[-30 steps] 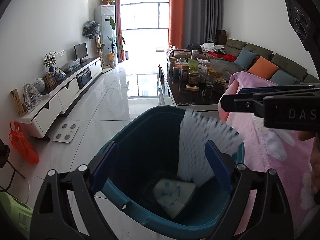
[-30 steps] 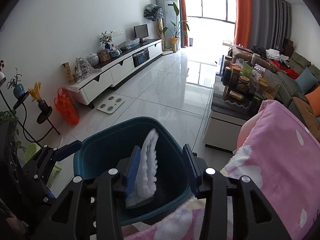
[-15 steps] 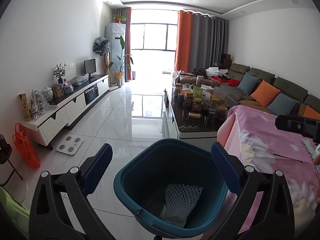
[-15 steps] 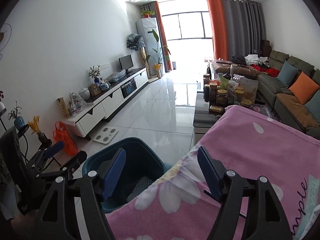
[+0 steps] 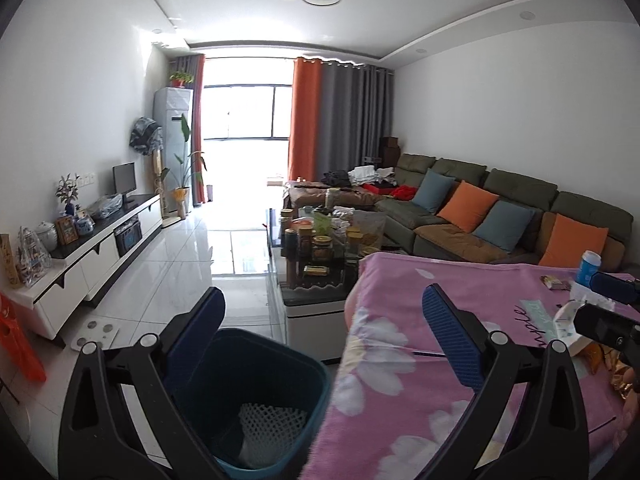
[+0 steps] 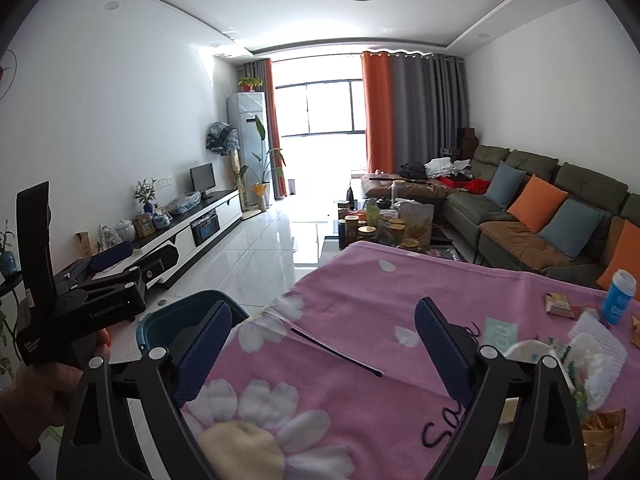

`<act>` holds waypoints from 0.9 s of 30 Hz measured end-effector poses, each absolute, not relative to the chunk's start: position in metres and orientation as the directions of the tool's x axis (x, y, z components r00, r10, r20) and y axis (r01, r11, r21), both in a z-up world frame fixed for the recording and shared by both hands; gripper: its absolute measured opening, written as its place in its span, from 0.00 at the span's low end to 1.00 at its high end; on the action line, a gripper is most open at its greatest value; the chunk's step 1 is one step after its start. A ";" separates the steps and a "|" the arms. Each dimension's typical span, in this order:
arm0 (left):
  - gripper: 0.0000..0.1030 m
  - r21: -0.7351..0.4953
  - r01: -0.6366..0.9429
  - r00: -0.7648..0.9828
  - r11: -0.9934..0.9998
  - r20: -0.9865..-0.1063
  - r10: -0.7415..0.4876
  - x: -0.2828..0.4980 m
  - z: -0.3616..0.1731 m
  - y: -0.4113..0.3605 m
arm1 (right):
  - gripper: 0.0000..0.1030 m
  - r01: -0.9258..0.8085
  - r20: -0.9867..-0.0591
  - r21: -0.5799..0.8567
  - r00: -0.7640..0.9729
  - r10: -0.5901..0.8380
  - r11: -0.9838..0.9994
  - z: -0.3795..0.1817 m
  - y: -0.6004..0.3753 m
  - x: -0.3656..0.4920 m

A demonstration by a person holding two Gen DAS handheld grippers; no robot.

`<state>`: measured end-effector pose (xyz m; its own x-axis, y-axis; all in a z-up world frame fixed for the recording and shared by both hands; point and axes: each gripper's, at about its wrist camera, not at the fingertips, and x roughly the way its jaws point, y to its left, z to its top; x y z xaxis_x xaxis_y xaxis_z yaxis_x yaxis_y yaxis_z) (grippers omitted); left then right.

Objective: Collect trash
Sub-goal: 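Move the right gripper back over the table toward the gold wrapper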

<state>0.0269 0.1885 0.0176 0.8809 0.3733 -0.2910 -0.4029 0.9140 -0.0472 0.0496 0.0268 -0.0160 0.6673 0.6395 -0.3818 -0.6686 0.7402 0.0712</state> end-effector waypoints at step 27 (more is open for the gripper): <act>0.95 -0.079 0.104 0.937 0.991 -0.326 -0.124 0.051 -0.002 -0.002 | 0.93 -0.315 -0.429 -0.039 0.863 0.269 0.948 -0.060 -0.140 0.006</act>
